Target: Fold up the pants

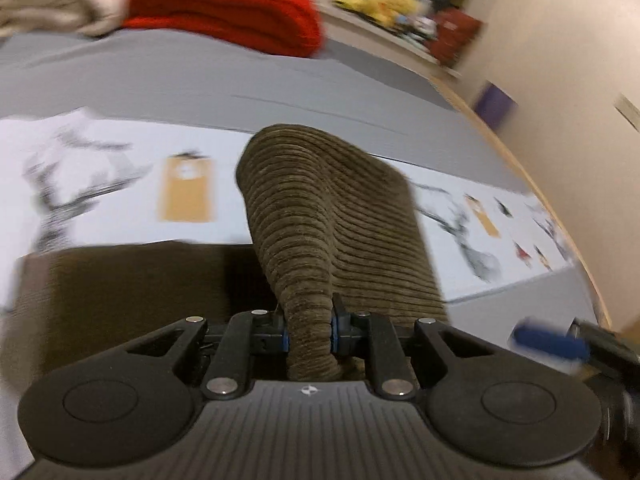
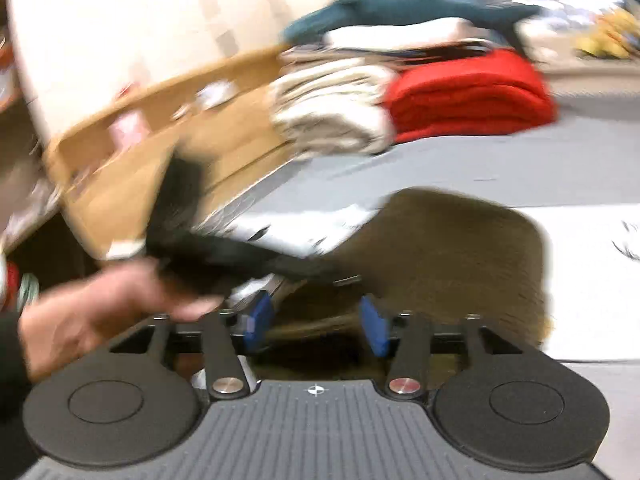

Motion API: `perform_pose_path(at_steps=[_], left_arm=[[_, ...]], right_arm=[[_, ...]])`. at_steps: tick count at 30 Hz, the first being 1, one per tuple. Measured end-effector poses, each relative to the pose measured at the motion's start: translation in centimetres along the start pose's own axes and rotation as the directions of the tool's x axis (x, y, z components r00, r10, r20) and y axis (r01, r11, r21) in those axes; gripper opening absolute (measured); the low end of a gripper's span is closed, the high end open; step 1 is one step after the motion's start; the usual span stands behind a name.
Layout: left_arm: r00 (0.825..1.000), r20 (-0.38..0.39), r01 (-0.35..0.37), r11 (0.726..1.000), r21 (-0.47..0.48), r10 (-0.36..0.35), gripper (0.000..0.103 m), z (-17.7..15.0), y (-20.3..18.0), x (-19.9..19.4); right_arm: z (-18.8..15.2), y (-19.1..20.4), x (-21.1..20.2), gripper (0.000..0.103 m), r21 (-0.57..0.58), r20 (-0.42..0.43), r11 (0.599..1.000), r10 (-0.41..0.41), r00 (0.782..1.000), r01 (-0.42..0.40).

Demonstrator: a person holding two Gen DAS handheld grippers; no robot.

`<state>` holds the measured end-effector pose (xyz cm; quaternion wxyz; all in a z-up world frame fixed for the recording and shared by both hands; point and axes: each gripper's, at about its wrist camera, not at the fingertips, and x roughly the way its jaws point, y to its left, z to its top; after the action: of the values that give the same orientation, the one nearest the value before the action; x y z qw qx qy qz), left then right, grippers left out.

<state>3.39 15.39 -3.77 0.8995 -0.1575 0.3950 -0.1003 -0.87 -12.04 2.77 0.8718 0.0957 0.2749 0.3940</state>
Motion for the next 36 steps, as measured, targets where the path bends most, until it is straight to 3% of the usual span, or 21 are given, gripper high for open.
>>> perform_pose_path(at_steps=[2, 4, 6, 8, 10, 12, 14, 19, 24, 27, 30, 31, 34, 36], left_arm=[[0.999, -0.001, -0.039, 0.998, -0.047, 0.039, 0.019, 0.1, 3.3, -1.7], [0.994, 0.004, -0.106, 0.993, -0.057, 0.107, 0.019, 0.1, 6.2, -3.4], [0.985, 0.006, -0.174, 0.982, -0.068, 0.175, 0.019, 0.1, 8.7, -4.8], [0.973, -0.012, -0.232, 0.967, -0.1, 0.232, 0.026, -0.1, 11.7, -5.9], [0.959, -0.047, -0.284, 0.949, -0.139, 0.28, 0.046, -0.4, 14.1, -6.2], [0.963, -0.071, -0.268, 0.947, -0.177, 0.259, 0.069, -0.5, 15.7, -6.2], [0.972, -0.089, -0.233, 0.948, -0.218, 0.218, 0.078, -0.4, 16.8, -5.8], [0.967, -0.154, -0.231, 0.95, -0.209, 0.201, 0.084, 0.1, 17.0, -2.9], [0.961, -0.199, -0.232, 0.953, -0.197, 0.193, 0.093, 0.3, 16.2, 0.4], [0.961, -0.203, -0.234, 0.948, -0.218, 0.19, 0.094, 0.3, 16.3, 1.0], [0.958, -0.204, -0.248, 0.942, -0.228, 0.202, 0.092, 0.5, 16.1, 1.4], [0.958, -0.199, -0.249, 0.942, -0.224, 0.206, 0.089, 0.6, 15.9, 1.5], [0.963, -0.17, -0.243, 0.948, -0.203, 0.21, 0.068, 1.0, 14.6, 1.3], [0.972, -0.147, -0.216, 0.948, -0.233, 0.186, 0.047, 1.4, 13.9, 1.2]], right_arm=[[0.4, -1.3, 1.0, 0.064, 0.055, -0.01, 0.992, -0.11, 0.994, 0.111], [0.0, -2.9, 2.6, 0.064, 0.108, -0.083, 0.966, -0.227, 0.97, 0.235], [-0.9, -4.5, 4.4, 0.064, 0.172, -0.184, 0.934, -0.283, 0.941, 0.314], [-1.7, -6.2, 6.2, 0.065, 0.261, -0.265, 0.908, -0.258, 0.929, 0.327], [-2.4, -6.9, 7.7, 0.065, 0.333, -0.311, 0.891, -0.205, 0.928, 0.309], [-2.7, -7.2, 9.1, 0.067, 0.344, -0.343, 0.892, -0.17, 0.924, 0.293], [-3.2, -6.5, 10.3, 0.072, 0.319, -0.359, 0.905, -0.158, 0.92, 0.28], [-3.2, -5.1, 10.8, 0.076, 0.316, -0.377, 0.92, -0.102, 0.92, 0.231], [-3.6, -5.6, 12.4, 0.079, 0.31, -0.406, 0.919, -0.104, 0.908, 0.243], [-3.5, -5.7, 13.0, 0.078, 0.309, -0.398, 0.922, -0.096, 0.912, 0.232], [-3.4, -5.4, 13.3, 0.058, 0.29, -0.385, 0.936, -0.079, 0.919, 0.202], [-3.3, -5.2, 13.4, 0.047, 0.274, -0.379, 0.943, -0.076, 0.922, 0.191], [-2.5, -4.8, 12.6, 0.033, 0.231, -0.344, 0.959, -0.08, 0.936, 0.166], [-1.5, -5.1, 11.4, 0.03, 0.246, -0.302, 0.955, -0.086, 0.949, 0.165]])
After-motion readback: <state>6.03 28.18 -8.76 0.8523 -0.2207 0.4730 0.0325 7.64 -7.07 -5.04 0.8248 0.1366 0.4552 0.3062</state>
